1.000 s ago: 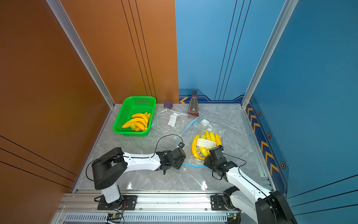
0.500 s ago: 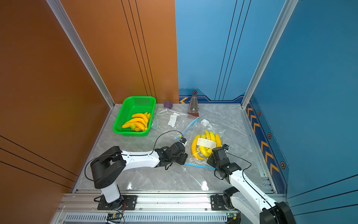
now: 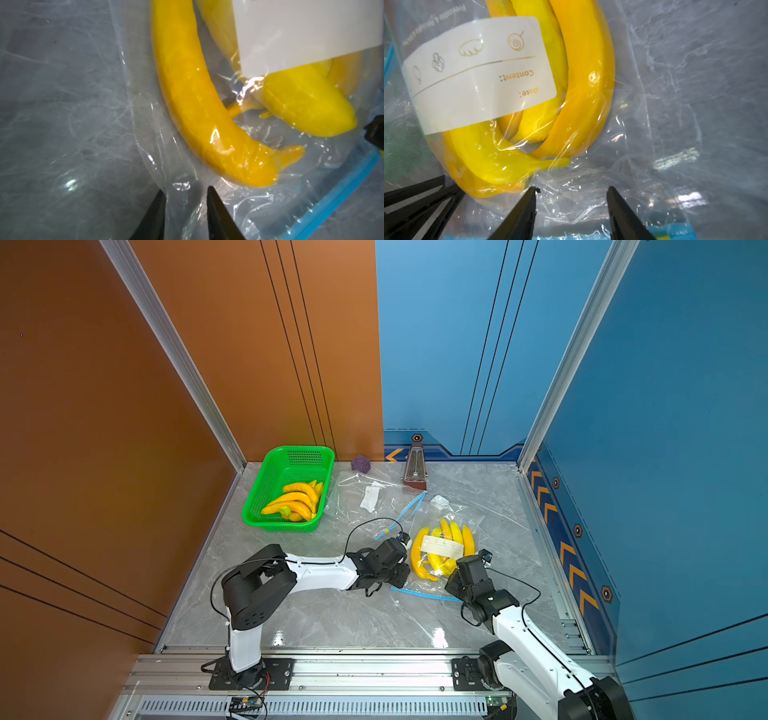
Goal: Open the zip-top bag and take out the banana
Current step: Unzip the zipper on the zipper food storage bag.
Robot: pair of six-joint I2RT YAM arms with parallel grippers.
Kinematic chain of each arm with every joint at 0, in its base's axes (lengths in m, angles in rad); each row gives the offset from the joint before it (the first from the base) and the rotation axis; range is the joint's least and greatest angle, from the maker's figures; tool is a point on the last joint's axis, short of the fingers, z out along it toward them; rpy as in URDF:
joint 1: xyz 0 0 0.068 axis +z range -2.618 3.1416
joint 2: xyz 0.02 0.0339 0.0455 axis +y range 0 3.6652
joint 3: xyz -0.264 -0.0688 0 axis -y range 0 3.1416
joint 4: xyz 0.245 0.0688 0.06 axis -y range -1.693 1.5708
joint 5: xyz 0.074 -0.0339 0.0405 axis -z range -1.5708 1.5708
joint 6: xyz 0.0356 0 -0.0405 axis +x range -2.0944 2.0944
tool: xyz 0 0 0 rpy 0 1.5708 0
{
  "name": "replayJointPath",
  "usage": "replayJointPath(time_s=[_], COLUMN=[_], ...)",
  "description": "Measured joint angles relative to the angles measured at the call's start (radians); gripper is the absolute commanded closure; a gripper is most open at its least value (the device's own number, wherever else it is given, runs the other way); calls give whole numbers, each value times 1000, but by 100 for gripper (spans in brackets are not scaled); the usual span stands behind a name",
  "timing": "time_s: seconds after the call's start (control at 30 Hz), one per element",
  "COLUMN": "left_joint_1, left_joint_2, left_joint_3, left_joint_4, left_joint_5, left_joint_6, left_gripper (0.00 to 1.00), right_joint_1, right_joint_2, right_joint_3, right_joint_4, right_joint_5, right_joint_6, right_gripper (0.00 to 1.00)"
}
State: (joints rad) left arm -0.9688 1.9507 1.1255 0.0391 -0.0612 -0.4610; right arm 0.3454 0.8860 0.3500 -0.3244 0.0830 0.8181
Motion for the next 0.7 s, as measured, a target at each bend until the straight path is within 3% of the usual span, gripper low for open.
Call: replayJointPath(time_s=[0.17,0.33,0.53,0.7], left_joint_1=[0,14,112,150], left_joint_2=[-2,-85,-176,-188], left_joint_3=[-4,-82,-170,-223], left_joint_4=[1,0,-1,-5], left_joint_5=[-24,-106,-164,-201], left_joint_6=[-5,-13,-21,-29], left_gripper=[100,100,100,100], right_joint_1=[0,-6,-2,58], right_joint_2=[-3,-50,-105,-135], right_joint_3=[0,0,-1,-31], right_joint_4=[-2,-24,-53,-66], right_joint_5=[0,-1,-29,-57], right_joint_6=[-6,-10,-8,22], right_gripper=[43,41,44,46])
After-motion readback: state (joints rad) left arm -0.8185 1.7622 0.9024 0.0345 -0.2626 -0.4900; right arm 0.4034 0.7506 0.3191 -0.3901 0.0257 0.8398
